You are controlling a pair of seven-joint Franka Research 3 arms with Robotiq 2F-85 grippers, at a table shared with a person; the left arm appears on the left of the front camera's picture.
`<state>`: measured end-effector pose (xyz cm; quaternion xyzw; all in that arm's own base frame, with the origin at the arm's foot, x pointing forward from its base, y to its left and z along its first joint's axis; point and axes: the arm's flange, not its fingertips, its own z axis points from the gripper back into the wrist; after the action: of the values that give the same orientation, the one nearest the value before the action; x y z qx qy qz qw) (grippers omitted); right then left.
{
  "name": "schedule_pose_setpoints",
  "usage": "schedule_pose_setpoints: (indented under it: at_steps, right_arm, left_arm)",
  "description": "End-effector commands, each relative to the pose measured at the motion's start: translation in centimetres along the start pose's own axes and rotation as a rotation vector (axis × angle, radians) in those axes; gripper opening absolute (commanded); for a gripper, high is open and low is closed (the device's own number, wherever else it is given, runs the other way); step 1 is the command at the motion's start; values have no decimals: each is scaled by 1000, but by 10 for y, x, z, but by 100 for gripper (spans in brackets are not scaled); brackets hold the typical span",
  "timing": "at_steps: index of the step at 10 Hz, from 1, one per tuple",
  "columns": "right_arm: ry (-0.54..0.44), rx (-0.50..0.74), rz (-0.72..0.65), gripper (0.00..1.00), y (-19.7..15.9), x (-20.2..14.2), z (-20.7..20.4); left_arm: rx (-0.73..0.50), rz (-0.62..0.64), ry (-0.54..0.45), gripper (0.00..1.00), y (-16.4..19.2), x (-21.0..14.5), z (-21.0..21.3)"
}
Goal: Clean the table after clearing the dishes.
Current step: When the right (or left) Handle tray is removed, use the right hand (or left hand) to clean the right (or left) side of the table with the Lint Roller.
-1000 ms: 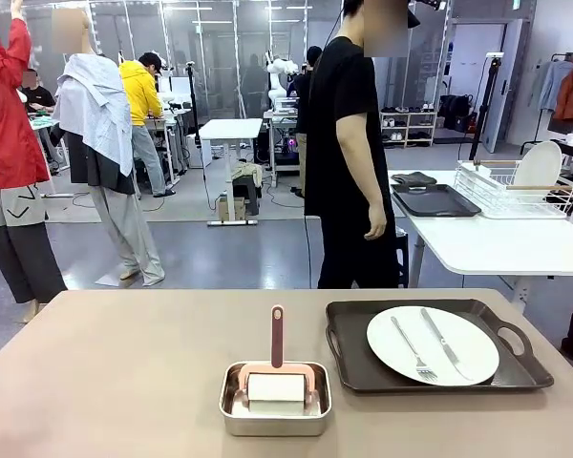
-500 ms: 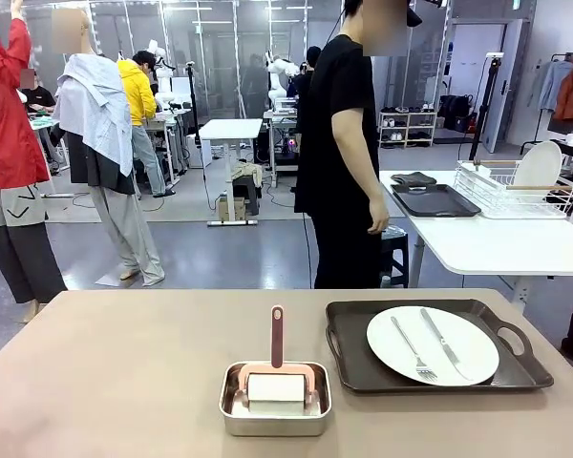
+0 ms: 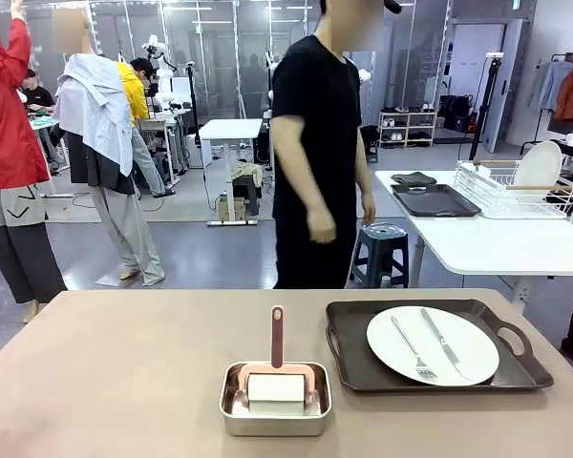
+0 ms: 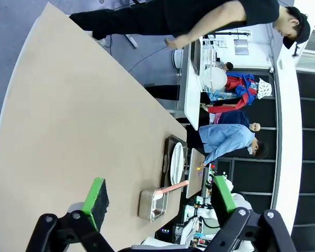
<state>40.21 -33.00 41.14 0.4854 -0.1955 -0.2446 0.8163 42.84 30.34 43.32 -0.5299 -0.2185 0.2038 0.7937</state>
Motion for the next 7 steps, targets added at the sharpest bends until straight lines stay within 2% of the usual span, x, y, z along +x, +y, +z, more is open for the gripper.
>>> schedule_pose_setpoints:
  at_steps: [1,7]
  right_arm:
    - [-2,3,0,100,2,-1,0]
    - [-2,3,0,100,2,-1,0]
  left_arm:
    - [-6,-3,15,100,0,1,5]
    - [-6,-3,15,100,0,1,5]
